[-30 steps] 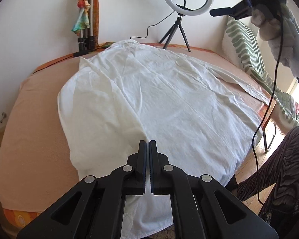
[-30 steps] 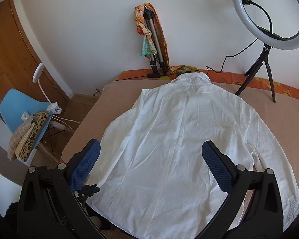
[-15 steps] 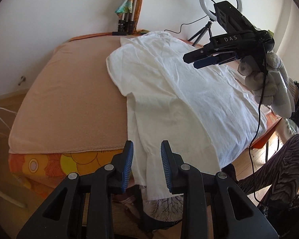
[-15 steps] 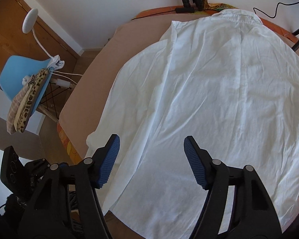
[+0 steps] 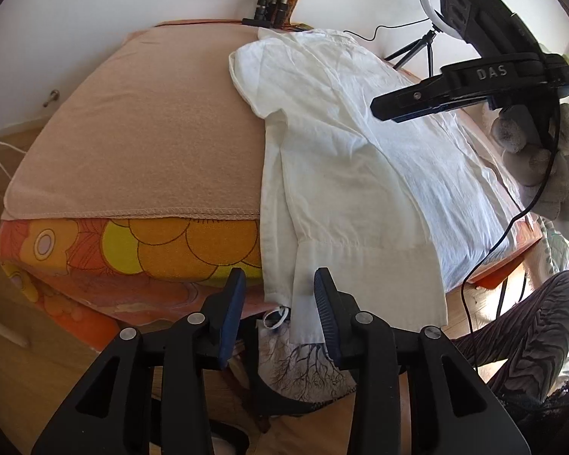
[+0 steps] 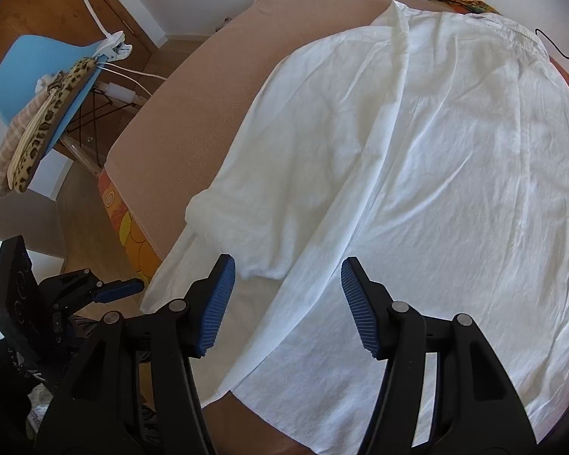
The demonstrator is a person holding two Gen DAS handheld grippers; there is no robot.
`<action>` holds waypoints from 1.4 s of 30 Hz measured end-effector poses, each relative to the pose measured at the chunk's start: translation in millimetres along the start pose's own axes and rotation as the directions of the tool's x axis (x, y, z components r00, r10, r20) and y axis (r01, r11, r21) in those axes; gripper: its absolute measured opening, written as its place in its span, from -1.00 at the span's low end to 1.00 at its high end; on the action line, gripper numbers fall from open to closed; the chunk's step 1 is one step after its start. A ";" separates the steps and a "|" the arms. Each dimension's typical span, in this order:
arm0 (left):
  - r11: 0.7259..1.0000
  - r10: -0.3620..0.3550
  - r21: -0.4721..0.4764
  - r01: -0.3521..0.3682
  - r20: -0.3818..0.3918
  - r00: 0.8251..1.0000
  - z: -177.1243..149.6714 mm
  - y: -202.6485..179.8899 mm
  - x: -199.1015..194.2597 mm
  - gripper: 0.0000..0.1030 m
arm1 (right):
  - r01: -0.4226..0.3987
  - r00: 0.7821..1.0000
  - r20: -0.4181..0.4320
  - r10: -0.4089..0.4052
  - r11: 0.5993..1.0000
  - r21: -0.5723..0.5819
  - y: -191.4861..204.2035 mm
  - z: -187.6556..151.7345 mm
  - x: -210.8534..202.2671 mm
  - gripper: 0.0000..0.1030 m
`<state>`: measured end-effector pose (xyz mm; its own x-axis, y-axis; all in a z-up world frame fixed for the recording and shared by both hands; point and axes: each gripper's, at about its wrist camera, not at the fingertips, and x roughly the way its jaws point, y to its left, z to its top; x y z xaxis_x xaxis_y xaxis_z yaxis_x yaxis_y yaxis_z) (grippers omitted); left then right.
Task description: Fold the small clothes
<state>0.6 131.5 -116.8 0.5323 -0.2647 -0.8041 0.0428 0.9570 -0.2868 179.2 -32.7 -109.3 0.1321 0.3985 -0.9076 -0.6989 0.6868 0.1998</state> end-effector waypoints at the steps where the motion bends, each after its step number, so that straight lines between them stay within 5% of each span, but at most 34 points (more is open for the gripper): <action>1: 1.000 -0.022 -0.020 0.022 0.003 1.000 0.5 2.2 -0.2 -0.31 | -0.001 1.000 0.008 0.001 1.000 -0.009 1.1 1.7 -14.0 0.21; 5: 0.993 -0.084 -0.079 0.086 0.027 0.996 1.4 6.6 -2.2 -0.40 | 0.077 0.994 0.083 -0.072 0.995 -0.064 11.0 19.0 -67.6 0.67; 7: 0.991 -0.102 -0.082 0.105 0.033 0.994 2.7 4.4 -1.7 -0.80 | 0.097 0.990 0.106 -0.089 0.993 -0.065 13.0 33.7 -81.3 0.67; 10: 0.987 -0.130 -0.084 0.134 0.049 0.990 4.8 4.0 -2.5 -0.94 | 0.076 0.992 0.099 -0.073 0.997 -0.021 16.5 60.3 -79.9 0.67; 19: 0.966 -0.242 -0.071 0.249 0.090 0.966 6.8 -3.6 -14.4 -0.98 | 0.131 0.991 0.020 -0.133 0.989 0.064 34.4 133.0 18.0 0.67; 28: 0.948 -0.306 -0.065 0.311 0.086 0.948 9.5 -10.1 -14.2 -0.98 | 0.275 0.961 -0.064 -0.269 0.957 0.096 31.8 169.2 98.2 0.65; 34: 0.940 -0.333 -0.053 0.337 0.072 0.940 12.4 -17.0 -12.9 -0.98 | 0.357 0.933 -0.086 -0.351 0.932 0.069 29.6 169.2 108.8 -0.03; 36: 0.938 -0.342 -0.039 0.345 0.071 0.937 13.9 -22.2 -14.3 -0.98 | 0.365 0.930 -0.079 -0.360 0.929 0.058 25.4 167.4 102.6 -0.54; 38: 0.936 -0.349 -0.021 0.351 0.069 0.934 15.8 -28.1 -15.6 -0.98 | 0.307 0.951 -0.074 -0.302 0.948 0.080 13.1 165.4 92.5 -0.75; 42: 0.932 -0.362 0.022 0.361 0.060 0.930 18.3 -42.4 -14.9 -0.98 | 0.184 0.983 -0.015 -0.183 0.973 0.143 -12.5 154.8 63.5 -0.86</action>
<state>6.3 97.1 -83.1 0.5308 -0.5857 -0.6125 0.2512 0.7990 -0.5463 305.1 78.1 -112.3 0.2474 0.2567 -0.9343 -0.5549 0.8280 0.0806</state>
